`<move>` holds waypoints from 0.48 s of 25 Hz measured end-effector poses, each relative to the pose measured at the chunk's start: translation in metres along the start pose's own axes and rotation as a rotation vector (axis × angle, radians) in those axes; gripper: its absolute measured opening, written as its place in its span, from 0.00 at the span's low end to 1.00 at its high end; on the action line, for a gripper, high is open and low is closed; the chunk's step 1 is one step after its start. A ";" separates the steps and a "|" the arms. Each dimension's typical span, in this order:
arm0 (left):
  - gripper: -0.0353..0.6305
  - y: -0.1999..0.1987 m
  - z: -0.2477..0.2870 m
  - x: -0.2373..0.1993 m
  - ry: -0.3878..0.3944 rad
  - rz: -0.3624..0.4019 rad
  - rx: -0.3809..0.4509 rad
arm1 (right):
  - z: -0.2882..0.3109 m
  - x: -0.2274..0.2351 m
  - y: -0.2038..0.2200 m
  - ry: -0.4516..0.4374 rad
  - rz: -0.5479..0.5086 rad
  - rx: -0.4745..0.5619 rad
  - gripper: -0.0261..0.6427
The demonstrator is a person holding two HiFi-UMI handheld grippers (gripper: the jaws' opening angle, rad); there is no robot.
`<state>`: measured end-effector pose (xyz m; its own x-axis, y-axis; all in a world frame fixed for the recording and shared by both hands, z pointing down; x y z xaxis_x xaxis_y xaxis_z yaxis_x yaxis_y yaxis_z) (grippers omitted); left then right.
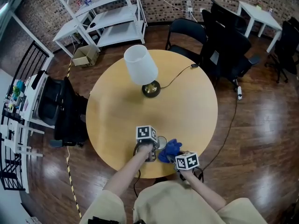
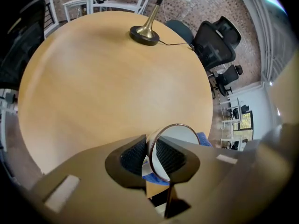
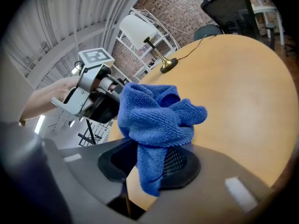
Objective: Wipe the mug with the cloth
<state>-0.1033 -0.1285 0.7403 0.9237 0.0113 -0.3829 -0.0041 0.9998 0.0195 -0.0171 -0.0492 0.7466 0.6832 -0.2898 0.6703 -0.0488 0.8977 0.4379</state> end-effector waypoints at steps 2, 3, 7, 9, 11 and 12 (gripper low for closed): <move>0.13 0.000 0.000 -0.003 0.012 -0.054 0.010 | 0.002 -0.005 0.001 0.006 -0.043 -0.020 0.23; 0.13 0.000 0.000 -0.006 0.020 -0.086 0.012 | 0.003 -0.009 0.001 0.006 -0.070 -0.032 0.23; 0.10 0.007 0.004 -0.014 0.068 -0.220 0.004 | 0.017 -0.032 0.006 -0.015 -0.193 -0.101 0.23; 0.09 0.010 0.005 -0.017 0.083 -0.244 0.010 | 0.027 -0.038 0.010 -0.024 -0.212 -0.135 0.23; 0.09 0.010 0.003 -0.017 0.082 -0.235 0.015 | 0.033 -0.037 0.013 -0.029 -0.203 -0.155 0.23; 0.09 0.009 0.002 -0.017 0.078 -0.234 0.018 | 0.034 -0.036 0.014 -0.029 -0.200 -0.166 0.23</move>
<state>-0.1187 -0.1196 0.7492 0.8663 -0.2189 -0.4490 0.2142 0.9748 -0.0620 -0.0676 -0.0377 0.7488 0.6461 -0.4741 0.5982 0.2070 0.8632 0.4605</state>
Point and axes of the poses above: the fingertips, and each gripper's own axes: z forward along the fingers, x to its right, y out of its underside, the point moved 2 cm from there along -z, backward along the fingers, and after that the axes turned 2 degrees about z, right-handed, at the moved point
